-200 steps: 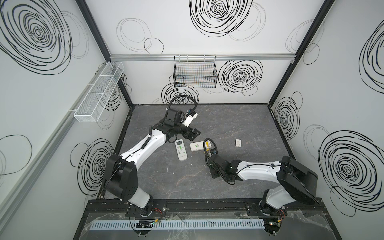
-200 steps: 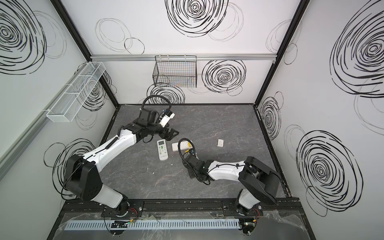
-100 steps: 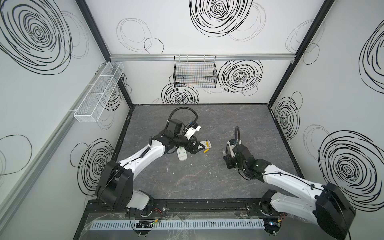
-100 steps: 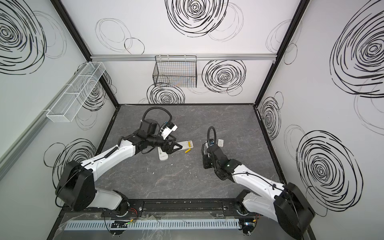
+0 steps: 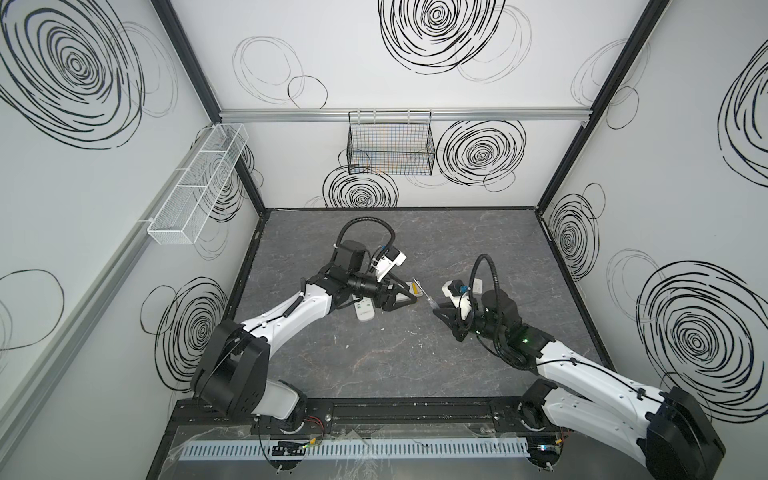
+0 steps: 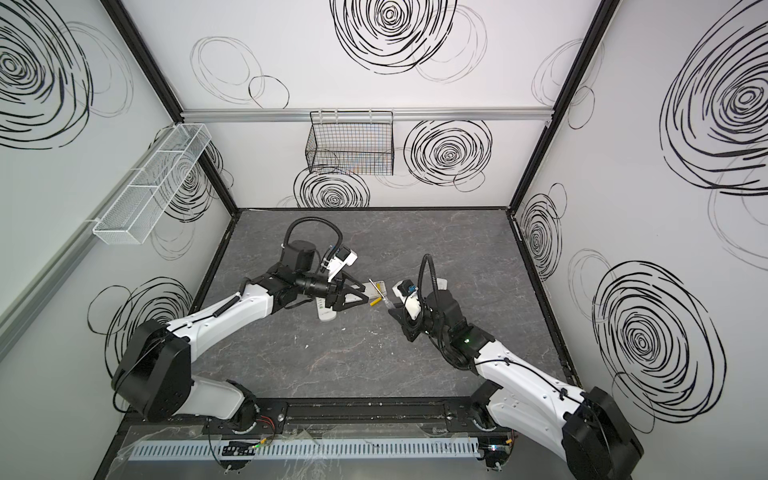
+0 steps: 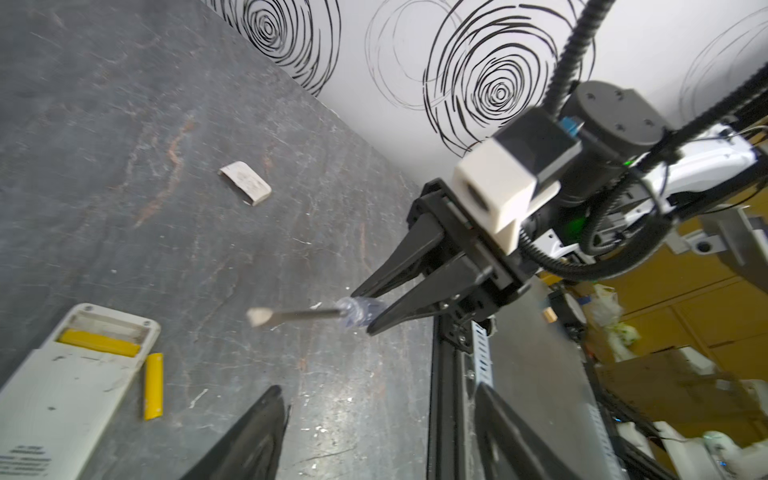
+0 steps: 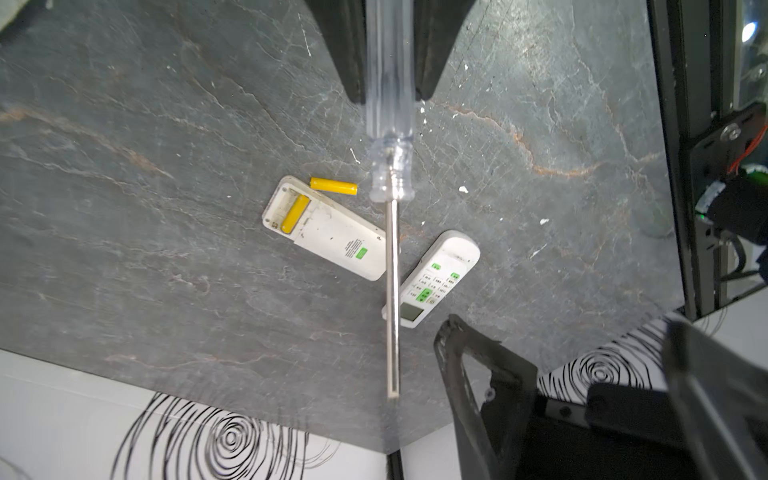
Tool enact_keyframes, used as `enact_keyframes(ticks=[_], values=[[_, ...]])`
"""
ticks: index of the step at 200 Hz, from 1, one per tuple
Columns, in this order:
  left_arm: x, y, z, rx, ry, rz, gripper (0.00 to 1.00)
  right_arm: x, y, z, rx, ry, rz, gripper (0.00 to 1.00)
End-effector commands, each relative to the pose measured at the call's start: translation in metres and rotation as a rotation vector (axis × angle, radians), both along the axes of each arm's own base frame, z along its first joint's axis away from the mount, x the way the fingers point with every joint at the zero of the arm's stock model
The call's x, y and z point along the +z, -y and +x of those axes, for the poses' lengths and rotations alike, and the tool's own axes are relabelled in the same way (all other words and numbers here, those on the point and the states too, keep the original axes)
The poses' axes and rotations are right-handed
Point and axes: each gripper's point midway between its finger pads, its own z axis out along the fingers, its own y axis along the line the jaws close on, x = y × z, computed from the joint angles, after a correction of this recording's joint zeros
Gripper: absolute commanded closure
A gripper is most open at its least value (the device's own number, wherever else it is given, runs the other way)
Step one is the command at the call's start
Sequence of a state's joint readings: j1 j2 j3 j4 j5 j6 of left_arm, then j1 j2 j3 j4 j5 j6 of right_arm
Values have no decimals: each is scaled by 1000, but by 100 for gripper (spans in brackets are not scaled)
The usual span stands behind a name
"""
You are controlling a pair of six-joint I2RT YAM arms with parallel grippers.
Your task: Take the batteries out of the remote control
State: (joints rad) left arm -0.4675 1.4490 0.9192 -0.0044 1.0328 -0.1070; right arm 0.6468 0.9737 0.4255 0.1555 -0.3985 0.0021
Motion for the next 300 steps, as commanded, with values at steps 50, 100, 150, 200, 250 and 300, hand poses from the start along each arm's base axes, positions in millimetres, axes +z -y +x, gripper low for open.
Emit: enact_keyframes(ticks=[50, 100, 150, 200, 250, 300], values=[[4, 15, -2, -44, -24, -43, 44, 26, -22, -7, 170, 101, 25, 89], [2, 0, 3, 24, -20, -12, 36, 32, 3, 12, -7, 154, -24, 90], [1, -7, 12, 72, -18, -13, 29, 40, -6, 0, 74, 175, 25, 90], [13, -3, 10, 38, -61, -64, 46, 30, -20, -15, 167, 156, 27, 90], [12, 1, 10, 33, -70, -60, 57, 19, -28, -18, 203, 133, -21, 89], [1, 0, 12, 67, -69, -20, 92, 33, -23, -14, 161, 183, 1, 88]])
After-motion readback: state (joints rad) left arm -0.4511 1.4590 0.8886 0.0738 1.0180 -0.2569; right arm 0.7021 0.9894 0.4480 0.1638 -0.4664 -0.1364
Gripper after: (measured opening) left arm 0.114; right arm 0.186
